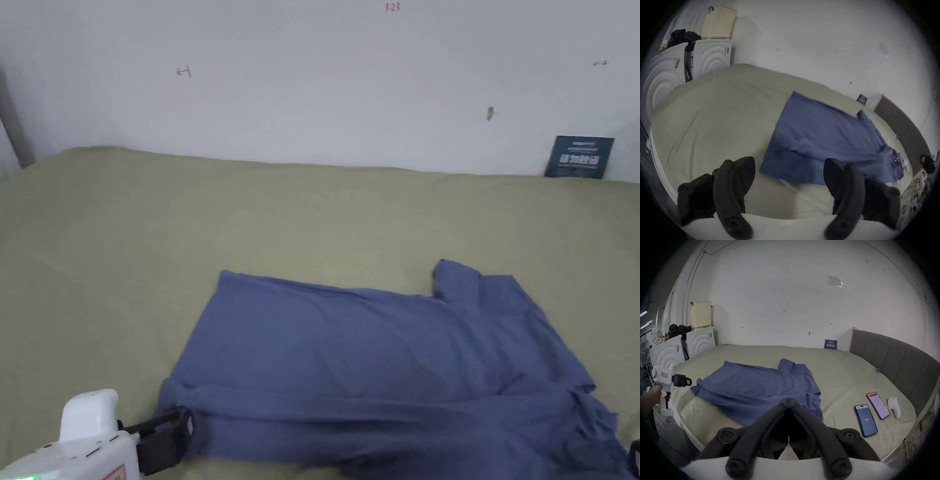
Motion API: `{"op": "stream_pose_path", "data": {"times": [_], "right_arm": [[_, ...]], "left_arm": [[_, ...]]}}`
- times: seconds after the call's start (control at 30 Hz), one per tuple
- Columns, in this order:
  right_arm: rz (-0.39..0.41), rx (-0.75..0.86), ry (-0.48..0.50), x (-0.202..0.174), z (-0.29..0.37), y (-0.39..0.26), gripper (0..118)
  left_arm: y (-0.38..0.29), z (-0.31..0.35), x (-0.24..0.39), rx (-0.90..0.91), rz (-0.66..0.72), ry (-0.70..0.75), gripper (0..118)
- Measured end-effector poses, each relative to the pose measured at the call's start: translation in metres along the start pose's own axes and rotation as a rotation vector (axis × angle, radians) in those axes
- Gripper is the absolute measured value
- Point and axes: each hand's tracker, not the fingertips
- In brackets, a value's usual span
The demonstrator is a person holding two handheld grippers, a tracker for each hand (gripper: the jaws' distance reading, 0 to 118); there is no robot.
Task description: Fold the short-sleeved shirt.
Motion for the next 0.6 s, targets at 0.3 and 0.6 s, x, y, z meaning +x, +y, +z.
{"op": "stream_pose_path", "data": {"times": [0.3, 0.6], "right_arm": [[-0.088, -0.078, -0.087, 0.039, -0.007, -0.004, 0], [-0.201, -0.488, -0.079, 0.064, -0.083, -0.025, 81]], "left_arm": [[0.008, -0.064, 0.014, -0.166, -0.109, 0.026, 91], [0.026, -0.046, 0.028, -0.185, -0.143, 0.010, 11]]}}
